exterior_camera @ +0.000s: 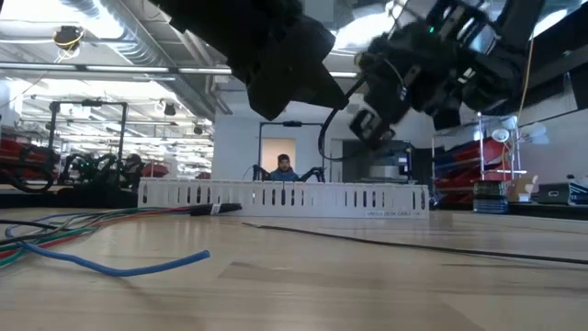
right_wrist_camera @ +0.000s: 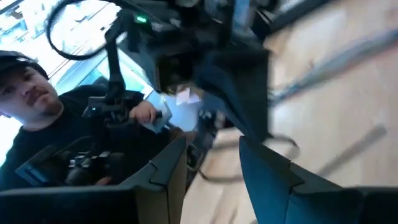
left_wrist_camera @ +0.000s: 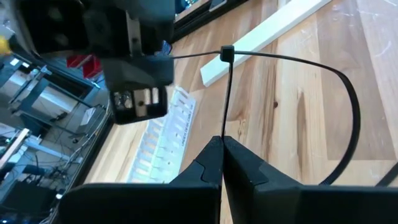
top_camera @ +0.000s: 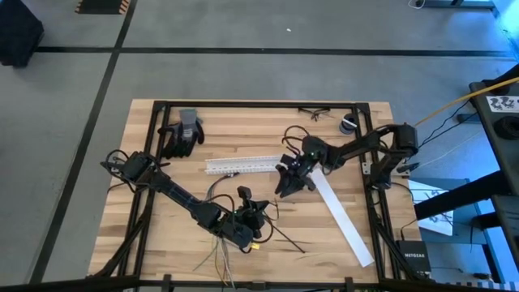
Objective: Ziptie cables
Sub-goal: Prepare the black ziptie
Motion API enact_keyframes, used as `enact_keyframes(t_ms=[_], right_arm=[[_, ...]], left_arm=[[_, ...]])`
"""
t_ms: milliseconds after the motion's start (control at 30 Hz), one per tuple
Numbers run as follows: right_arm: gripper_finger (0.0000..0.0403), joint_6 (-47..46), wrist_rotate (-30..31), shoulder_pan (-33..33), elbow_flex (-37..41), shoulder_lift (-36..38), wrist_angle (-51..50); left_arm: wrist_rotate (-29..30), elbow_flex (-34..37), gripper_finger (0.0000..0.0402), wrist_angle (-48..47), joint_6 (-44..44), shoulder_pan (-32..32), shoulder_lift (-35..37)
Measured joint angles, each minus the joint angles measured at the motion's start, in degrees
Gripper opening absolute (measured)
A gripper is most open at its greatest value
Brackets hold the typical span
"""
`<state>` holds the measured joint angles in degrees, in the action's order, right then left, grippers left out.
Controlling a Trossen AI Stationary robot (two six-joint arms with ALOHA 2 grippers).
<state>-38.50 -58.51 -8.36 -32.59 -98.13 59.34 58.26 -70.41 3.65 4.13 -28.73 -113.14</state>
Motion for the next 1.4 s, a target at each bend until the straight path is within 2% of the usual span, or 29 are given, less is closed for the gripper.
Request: enact_keyframes(t_ms=[133, 433, 533, 667, 733, 967, 1200, 1400], right_arm=[[0.0140, 1.53, 4.60, 3.85, -1.27, -0.02, -1.73], [0.0131, 3.02, 7.98, 6.23, -1.65, -0.06, -2.10], [0.0099, 4.12, 7.98, 6.10, -1.65, -0.06, -2.13], [0.0026, 6.65, 7.98, 6.10, -1.65, -0.06, -2.42], [0.0008, 7.96, 7.98, 6.16, -1.65, -0.11, -2.65], [0.0003, 13.81, 10.65, 6.14, -1.65, 0.40, -2.58], [0.0001, 19.35, 14.20, 6.13, -1.62, 4.34, -3.49], [0.0000, 23.65, 18.06, 6.10, -1.58, 10.27, -12.09]], left_arm=[[0.00, 0.00, 0.0000, -0.01, -0.08, 0.30, 0.00], [0.00, 0.00, 0.0000, -0.03, 0.11, 0.33, 0.00], [0.00, 0.00, 0.0000, -0.01, 0.15, 0.33, 0.00], [0.00, 0.00, 0.0000, 0.02, -0.28, 0.29, 0.00], [0.00, 0.00, 0.0000, 0.08, -0.28, 0.29, 0.00], [-0.73, 0.00, 0.0000, -0.07, -0.48, 0.29, 0.00], [-2.87, -0.07, 0.0000, 0.21, 0.81, 0.33, 0.14], [-3.83, -0.09, 0.0000, -3.87, 1.01, 0.23, 0.17]])
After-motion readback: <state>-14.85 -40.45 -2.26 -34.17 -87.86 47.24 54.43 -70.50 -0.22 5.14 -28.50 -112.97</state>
